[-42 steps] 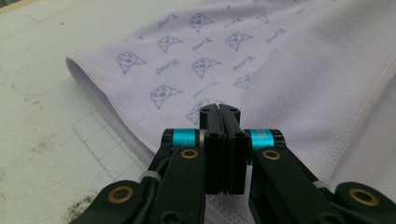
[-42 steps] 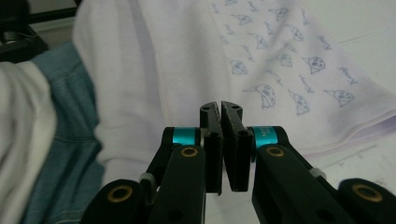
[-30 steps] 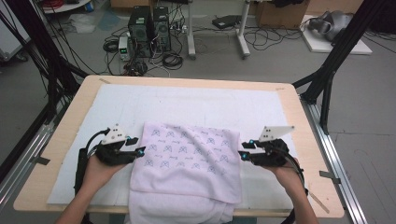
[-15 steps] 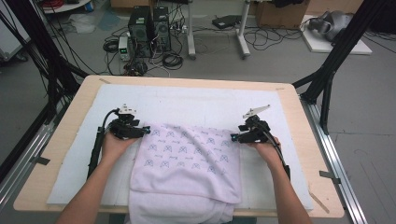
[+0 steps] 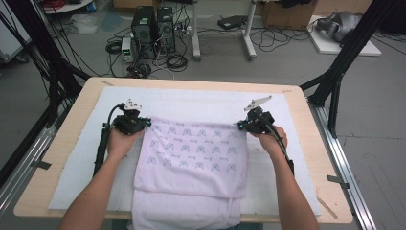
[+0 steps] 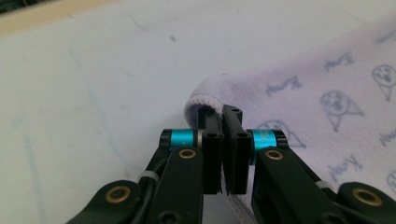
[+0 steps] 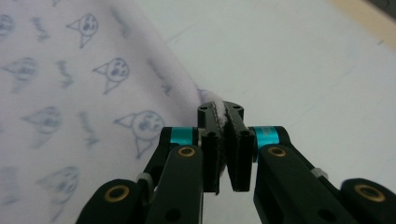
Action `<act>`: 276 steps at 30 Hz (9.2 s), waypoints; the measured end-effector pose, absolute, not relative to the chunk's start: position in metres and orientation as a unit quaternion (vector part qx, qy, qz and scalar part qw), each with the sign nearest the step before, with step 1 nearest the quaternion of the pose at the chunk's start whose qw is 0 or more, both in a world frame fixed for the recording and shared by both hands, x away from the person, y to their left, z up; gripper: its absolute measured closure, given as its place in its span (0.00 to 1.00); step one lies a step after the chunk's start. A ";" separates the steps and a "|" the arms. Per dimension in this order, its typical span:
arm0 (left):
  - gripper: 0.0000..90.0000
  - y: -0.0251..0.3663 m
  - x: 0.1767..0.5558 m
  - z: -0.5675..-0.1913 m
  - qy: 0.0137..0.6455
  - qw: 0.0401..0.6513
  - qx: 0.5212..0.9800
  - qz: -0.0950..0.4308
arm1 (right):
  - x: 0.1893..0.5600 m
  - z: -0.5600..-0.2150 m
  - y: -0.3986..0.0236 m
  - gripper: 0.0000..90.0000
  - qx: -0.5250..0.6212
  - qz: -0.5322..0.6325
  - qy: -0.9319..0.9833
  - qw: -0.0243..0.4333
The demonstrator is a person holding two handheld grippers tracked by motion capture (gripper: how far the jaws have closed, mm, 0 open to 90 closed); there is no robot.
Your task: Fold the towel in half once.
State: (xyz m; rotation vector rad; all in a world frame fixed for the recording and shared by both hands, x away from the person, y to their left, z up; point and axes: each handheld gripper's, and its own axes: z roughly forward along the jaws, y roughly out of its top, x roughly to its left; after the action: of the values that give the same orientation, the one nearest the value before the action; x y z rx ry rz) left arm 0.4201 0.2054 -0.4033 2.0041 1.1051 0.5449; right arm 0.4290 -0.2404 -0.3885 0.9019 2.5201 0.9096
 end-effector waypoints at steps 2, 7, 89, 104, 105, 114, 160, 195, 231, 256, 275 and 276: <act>0.96 0.206 0.428 -0.385 0.434 0.390 0.779 0.229 | 0.437 -0.371 -0.241 0.96 0.314 0.324 0.876 0.169; 0.96 0.201 0.447 -0.319 0.418 0.410 0.763 0.274 | 0.456 -0.321 -0.240 0.96 0.313 0.328 0.864 0.219; 0.98 0.216 0.324 -0.417 0.338 0.411 0.829 0.175 | 0.341 -0.409 -0.238 0.96 0.258 0.401 0.871 0.119; 0.98 0.225 0.270 -0.397 0.307 0.416 0.835 0.187 | 0.296 -0.387 -0.236 0.96 0.220 0.419 0.873 0.116; 0.98 0.227 0.262 -0.397 0.305 0.417 0.836 0.187 | 0.290 -0.387 -0.236 0.96 0.215 0.420 0.874 0.115; 0.98 0.233 0.207 -0.401 0.286 0.413 0.845 0.185 | 0.240 -0.390 -0.236 0.96 0.187 0.424 0.882 0.091; 0.95 0.210 0.414 -0.438 0.474 0.397 0.764 0.182 | 0.460 -0.421 -0.236 0.95 0.396 0.313 0.849 0.153; 0.55 0.217 0.348 -0.404 0.383 0.414 0.796 0.219 | 0.373 -0.379 -0.239 0.56 0.285 0.389 0.864 0.148; 0.97 0.197 0.287 -0.446 0.298 0.408 0.849 0.152 | 0.308 -0.436 -0.248 0.95 0.259 0.349 0.896 0.092; 0.87 0.224 0.224 -0.397 0.266 0.440 0.847 0.134 | 0.243 -0.372 -0.261 0.89 0.184 0.415 0.887 0.086; 0.97 0.210 0.232 -0.443 0.257 0.407 0.867 0.131 | 0.257 -0.440 -0.247 0.94 0.206 0.386 0.898 0.053; 0.97 0.210 0.231 -0.441 0.257 0.407 0.866 0.134 | 0.256 -0.439 -0.245 0.95 0.201 0.384 0.899 0.059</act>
State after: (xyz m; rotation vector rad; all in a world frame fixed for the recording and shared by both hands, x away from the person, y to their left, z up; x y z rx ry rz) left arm 0.2312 0.2104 -0.4415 2.1837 0.6482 0.3367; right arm 0.2559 -0.2455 -0.4390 0.6090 2.7227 1.1642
